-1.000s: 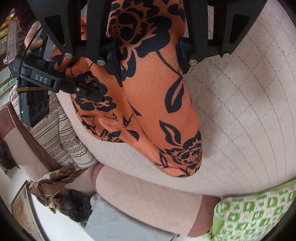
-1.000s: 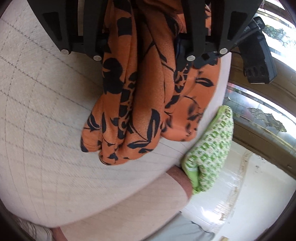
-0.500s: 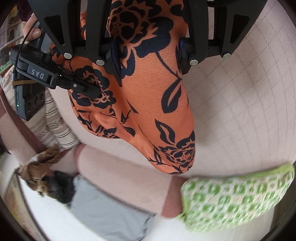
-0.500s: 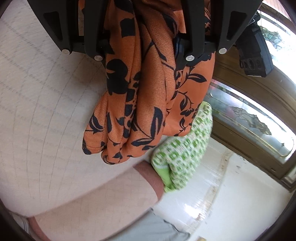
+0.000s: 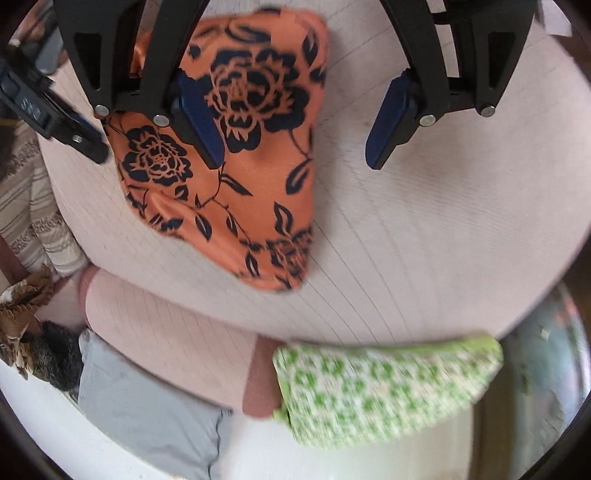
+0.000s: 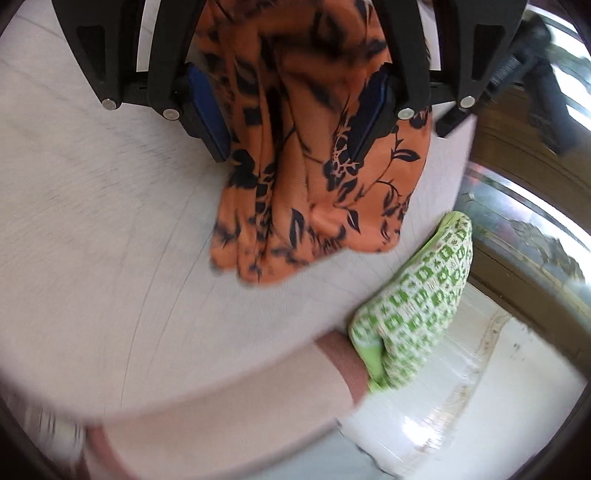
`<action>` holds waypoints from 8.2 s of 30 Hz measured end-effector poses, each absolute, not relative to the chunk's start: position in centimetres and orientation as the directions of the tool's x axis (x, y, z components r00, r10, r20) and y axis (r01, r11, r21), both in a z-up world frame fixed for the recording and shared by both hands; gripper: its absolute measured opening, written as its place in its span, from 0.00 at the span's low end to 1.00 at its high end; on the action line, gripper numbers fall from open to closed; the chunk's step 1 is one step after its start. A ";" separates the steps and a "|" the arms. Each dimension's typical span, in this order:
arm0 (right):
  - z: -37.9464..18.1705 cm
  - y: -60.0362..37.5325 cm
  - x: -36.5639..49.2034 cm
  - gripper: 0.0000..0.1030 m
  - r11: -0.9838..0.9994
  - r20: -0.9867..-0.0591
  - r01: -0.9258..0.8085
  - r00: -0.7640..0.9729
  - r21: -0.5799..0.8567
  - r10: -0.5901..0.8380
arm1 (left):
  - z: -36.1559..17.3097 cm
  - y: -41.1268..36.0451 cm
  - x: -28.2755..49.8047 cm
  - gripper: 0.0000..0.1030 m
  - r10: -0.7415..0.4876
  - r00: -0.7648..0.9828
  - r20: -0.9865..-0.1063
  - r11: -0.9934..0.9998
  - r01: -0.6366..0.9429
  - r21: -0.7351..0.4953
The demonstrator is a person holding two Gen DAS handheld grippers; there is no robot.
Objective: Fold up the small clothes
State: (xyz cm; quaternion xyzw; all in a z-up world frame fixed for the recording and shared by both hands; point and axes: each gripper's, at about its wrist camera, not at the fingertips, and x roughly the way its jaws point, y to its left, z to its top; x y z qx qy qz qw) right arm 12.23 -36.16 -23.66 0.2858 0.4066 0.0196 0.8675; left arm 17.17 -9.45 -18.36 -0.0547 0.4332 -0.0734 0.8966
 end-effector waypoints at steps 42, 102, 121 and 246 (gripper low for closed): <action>-4.1 -25.2 -5.4 0.70 0.979 -0.560 0.030 0.823 0.203 0.091 | 1.4 -5.5 -2.3 0.92 0.118 0.890 -0.439 0.992 -0.090 0.084; -7.6 -21.1 -3.2 0.70 0.985 -0.659 -0.007 0.742 0.174 0.122 | -1.6 -3.9 -0.7 0.92 0.125 0.858 -0.498 0.992 -0.103 0.071; -7.5 -20.0 -3.0 0.70 0.987 -0.659 -0.009 0.743 0.163 0.116 | -1.9 -3.4 -0.6 0.92 0.122 0.858 -0.499 0.993 -0.104 0.064; -6.9 -18.2 0.8 0.70 0.995 -0.662 -0.009 0.746 0.096 0.070 | -3.1 -0.6 3.2 0.92 0.056 0.860 -0.508 0.993 -0.100 -0.059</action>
